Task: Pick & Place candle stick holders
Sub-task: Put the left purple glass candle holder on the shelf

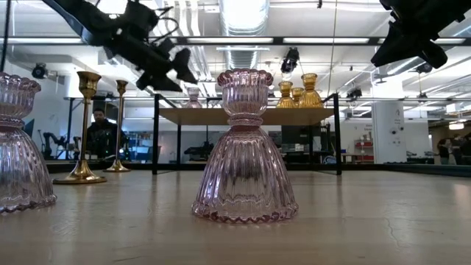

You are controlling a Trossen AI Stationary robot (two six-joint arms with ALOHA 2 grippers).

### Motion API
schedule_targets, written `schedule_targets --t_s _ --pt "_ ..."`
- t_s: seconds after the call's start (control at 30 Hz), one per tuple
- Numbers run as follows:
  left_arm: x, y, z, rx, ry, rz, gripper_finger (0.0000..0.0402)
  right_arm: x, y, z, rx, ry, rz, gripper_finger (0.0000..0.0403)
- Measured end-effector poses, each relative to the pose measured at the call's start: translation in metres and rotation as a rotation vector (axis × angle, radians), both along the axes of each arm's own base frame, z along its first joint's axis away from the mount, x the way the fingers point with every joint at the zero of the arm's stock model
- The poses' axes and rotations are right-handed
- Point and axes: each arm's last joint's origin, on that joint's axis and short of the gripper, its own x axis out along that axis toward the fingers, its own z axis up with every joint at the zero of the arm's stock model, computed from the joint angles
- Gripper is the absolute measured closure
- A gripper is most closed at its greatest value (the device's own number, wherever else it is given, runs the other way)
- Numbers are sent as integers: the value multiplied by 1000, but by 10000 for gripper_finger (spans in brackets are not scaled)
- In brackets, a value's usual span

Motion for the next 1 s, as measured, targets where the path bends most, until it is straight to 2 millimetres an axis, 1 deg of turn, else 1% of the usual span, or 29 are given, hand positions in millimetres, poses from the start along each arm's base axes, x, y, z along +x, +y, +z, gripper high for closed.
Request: schedule_targets --t_s 0.13,0.3,0.43,0.57,0.67,0.73,1.0 --pt "-9 -14 17 -38 -99 -152 87 0 0 0 0 -1 0 355" --pt "-19 -37 39 -53 -213 -448 87 0 0 0 -1 -4 0 355" --pt "-24 -62 52 -62 -254 -688 92 1 0 1 -1 -9 0 355" --pt "-25 -88 62 -78 -253 -836 96 1 0 1 -3 -18 0 355" --pt "-23 -106 73 -99 -204 -911 97 1 0 1 -3 -19 0 355" --pt "-21 -119 79 -118 -138 -947 97 1 0 1 -3 -19 0 355" --pt "-9 -162 103 -109 239 -1067 97 1 0 2 -4 -21 -1 355"
